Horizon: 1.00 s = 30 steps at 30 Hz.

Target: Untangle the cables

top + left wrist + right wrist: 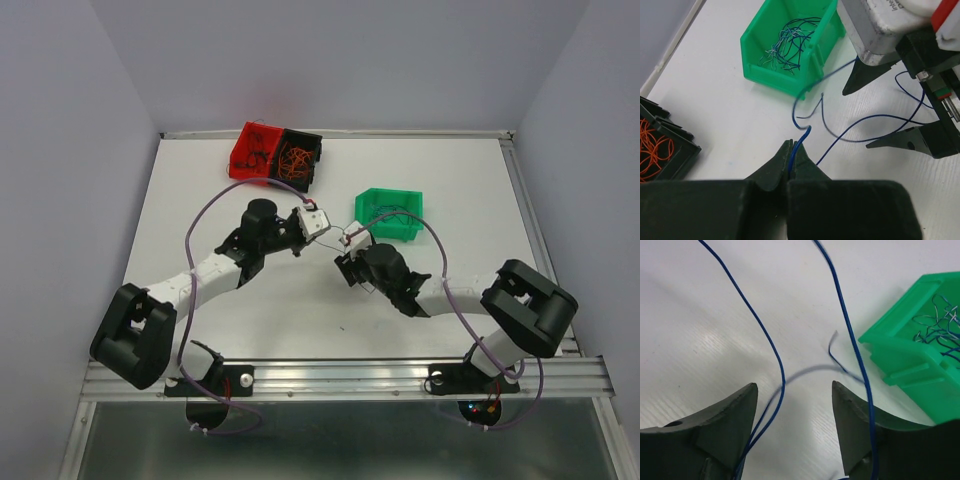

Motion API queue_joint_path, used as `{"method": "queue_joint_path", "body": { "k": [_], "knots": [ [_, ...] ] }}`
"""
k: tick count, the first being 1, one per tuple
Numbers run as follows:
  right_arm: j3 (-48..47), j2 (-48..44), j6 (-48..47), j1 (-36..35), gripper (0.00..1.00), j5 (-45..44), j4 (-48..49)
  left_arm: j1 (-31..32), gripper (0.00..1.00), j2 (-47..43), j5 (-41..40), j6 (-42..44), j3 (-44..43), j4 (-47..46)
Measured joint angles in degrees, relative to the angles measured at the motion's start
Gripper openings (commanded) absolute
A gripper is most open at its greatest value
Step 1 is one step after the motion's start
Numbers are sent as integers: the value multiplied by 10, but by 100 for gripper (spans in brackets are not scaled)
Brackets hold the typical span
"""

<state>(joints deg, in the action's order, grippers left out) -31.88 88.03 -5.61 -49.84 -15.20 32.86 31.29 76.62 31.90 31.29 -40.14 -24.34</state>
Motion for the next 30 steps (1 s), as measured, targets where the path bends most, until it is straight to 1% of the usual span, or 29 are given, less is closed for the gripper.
{"method": "queue_joint_path", "body": {
  "k": [1,2,3,7,11,14,16,20,24,30],
  "knots": [
    [0,3,-5,0,32,2,11,0,0,0,0,0,0,0],
    [0,4,-9,0,8,7,22,0,0,0,2,0,0,2],
    [0,5,-11,0,0,9,28,0,0,0,2,0,0,3],
    [25,-14,-12,0,1,21,68,0,0,0,2,-2,0,7],
    [37,-78,2,0,1,11,73,-8,0,3,5,-19,-17,21],
    [32,-132,16,9,1,10,69,-14,0,19,10,-34,-70,34],
    [3,-152,29,24,1,11,45,-17,0,33,12,-43,-117,39],
    [-58,-152,47,62,0,28,17,-26,0,52,19,-58,-173,41],
    [-83,-152,57,95,1,50,0,-28,0,94,26,-76,-236,45],
    [-90,-151,61,135,1,56,-30,-29,0,206,51,-114,-370,56]
  ]
}}
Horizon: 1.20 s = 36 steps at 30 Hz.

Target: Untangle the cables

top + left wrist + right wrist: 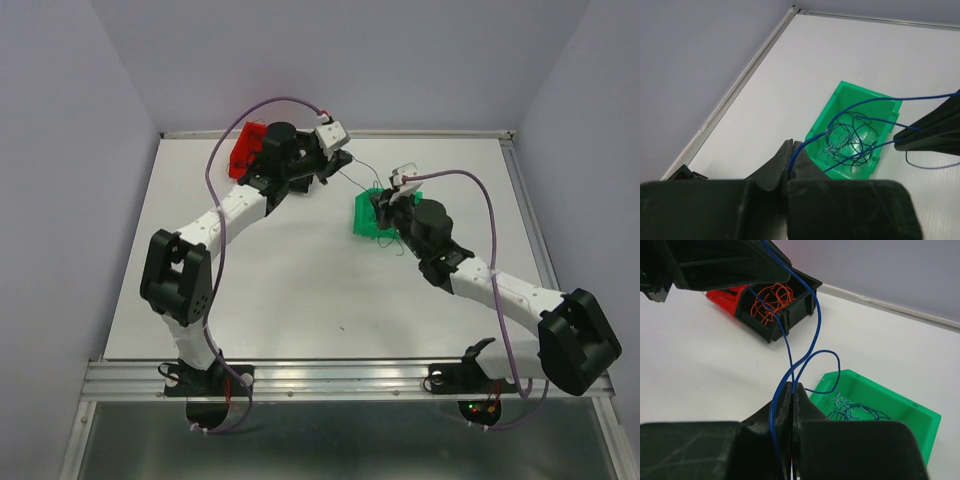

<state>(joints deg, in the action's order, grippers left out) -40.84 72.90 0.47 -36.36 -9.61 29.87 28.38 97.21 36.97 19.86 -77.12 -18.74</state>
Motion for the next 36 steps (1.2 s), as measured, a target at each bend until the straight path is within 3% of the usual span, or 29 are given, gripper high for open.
{"method": "queue_joint_path", "body": {
  "k": [7,16,24,36],
  "knots": [
    [-65,42,14,56,1,36,-9,0,0,116,33,-59,-135,-4],
    [-86,121,24,138,1,163,46,8,0,198,58,-115,-157,-12],
    [-150,207,32,184,1,303,103,9,0,195,57,-155,-148,-53],
    [-221,186,63,192,1,393,111,9,0,125,51,-183,-136,-67]
  ]
}}
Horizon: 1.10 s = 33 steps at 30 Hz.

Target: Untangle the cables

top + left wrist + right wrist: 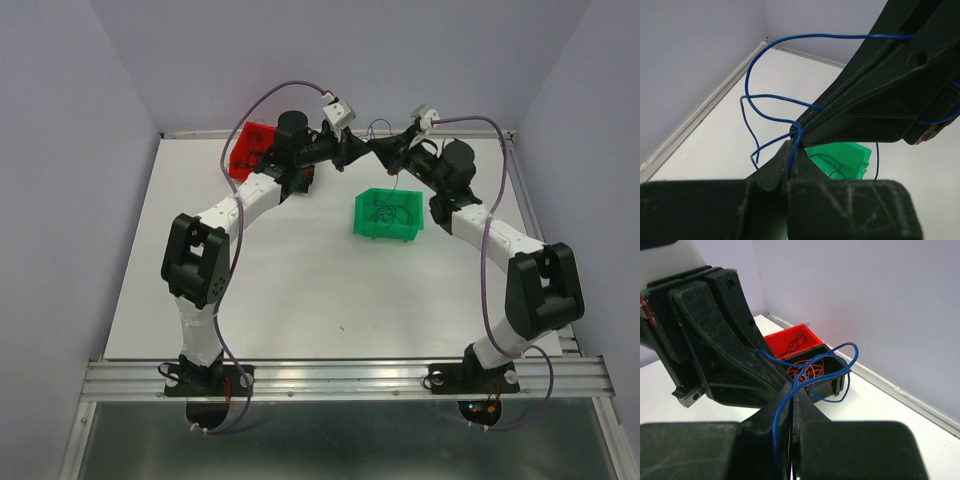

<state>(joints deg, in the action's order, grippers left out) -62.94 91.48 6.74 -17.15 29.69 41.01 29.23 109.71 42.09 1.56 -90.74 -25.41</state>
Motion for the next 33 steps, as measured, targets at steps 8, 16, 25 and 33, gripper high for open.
{"method": "queue_joint_path", "body": {
  "k": [8,16,25,33],
  "knots": [
    [-55,50,39,42,1,72,1,0,0,0,-6,-7,0,-4],
    [-42,-9,96,50,1,104,-23,0,0,-42,-11,-23,29,-1],
    [-40,-140,130,49,0,121,-67,0,0,-139,-16,-39,59,-16],
    [-86,-95,139,47,1,118,-126,-1,0,-153,-18,-55,59,-15]
  ]
}}
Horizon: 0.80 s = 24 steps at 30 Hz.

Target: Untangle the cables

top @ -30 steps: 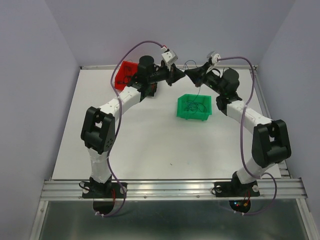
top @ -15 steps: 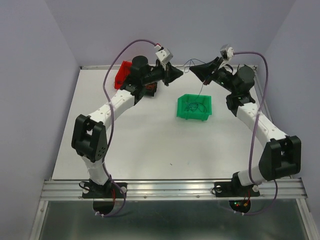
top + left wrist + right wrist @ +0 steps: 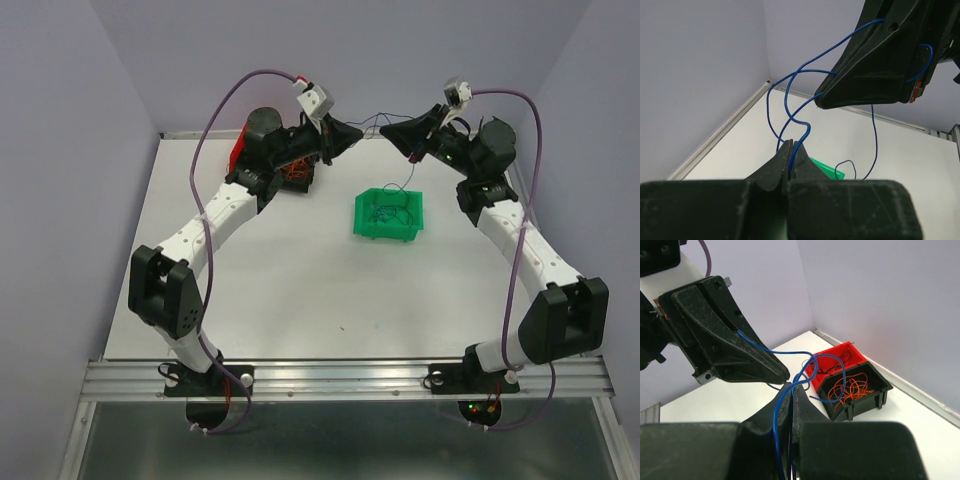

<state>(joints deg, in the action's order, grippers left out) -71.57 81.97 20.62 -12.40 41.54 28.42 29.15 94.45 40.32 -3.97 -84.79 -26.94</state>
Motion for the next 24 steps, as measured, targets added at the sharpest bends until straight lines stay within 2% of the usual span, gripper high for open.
{"method": "queue_joint_path", "body": {
  "k": [6,15,24],
  "knots": [
    [38,11,-18,0,1,4,39,0,0,15,2,-3,0,-3],
    [92,121,-25,7,1,27,111,0,0,94,1,7,0,-5],
    [201,123,-34,19,1,9,176,0,0,122,10,13,33,-19]
  ]
}}
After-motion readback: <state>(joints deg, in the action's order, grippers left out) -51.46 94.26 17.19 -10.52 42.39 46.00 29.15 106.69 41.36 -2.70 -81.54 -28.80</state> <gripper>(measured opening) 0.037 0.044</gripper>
